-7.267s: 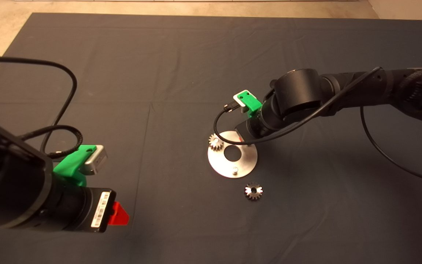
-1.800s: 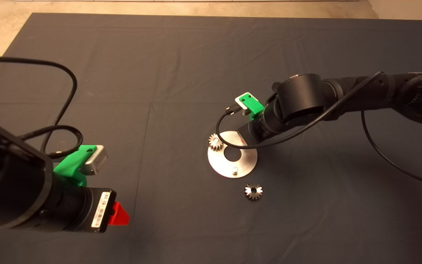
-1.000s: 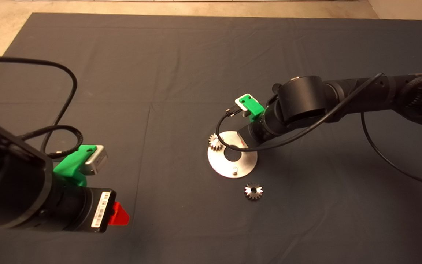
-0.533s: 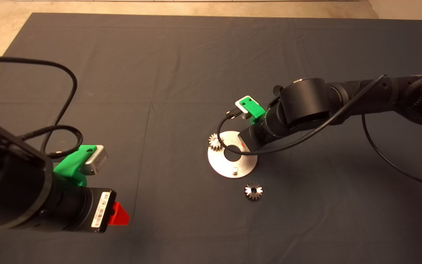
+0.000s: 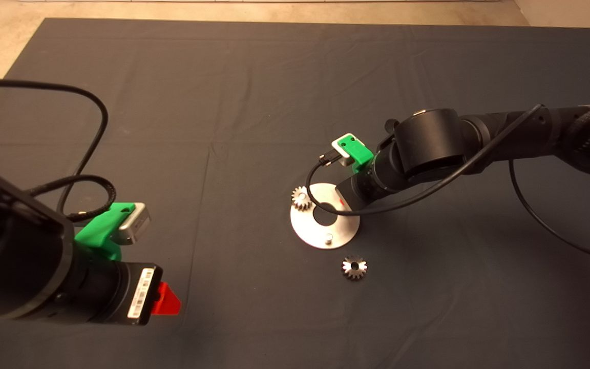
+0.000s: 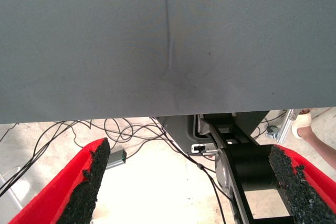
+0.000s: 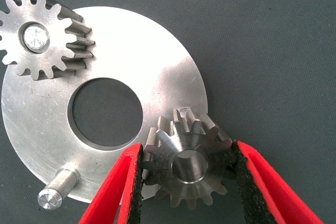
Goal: Install three planetary gears onto the carrier pins
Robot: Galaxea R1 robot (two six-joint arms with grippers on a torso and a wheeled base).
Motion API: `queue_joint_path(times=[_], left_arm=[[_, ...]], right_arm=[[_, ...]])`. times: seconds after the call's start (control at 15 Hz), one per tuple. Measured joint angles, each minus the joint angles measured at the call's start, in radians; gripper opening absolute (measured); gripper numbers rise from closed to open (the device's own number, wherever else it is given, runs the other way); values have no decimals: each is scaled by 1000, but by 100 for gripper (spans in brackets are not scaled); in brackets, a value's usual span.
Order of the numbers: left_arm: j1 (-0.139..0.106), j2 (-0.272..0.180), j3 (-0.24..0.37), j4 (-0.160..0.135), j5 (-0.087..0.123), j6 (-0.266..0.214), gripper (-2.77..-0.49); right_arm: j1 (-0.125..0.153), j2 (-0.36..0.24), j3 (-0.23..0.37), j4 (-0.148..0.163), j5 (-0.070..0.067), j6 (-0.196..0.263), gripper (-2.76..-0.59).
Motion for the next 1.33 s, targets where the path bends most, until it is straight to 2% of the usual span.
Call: queue_joint_path(times=[1.33], left_arm=[[0,0,0,0,0,0,-109]], right_arm=[[0,0,0,0,0,0,-228]])
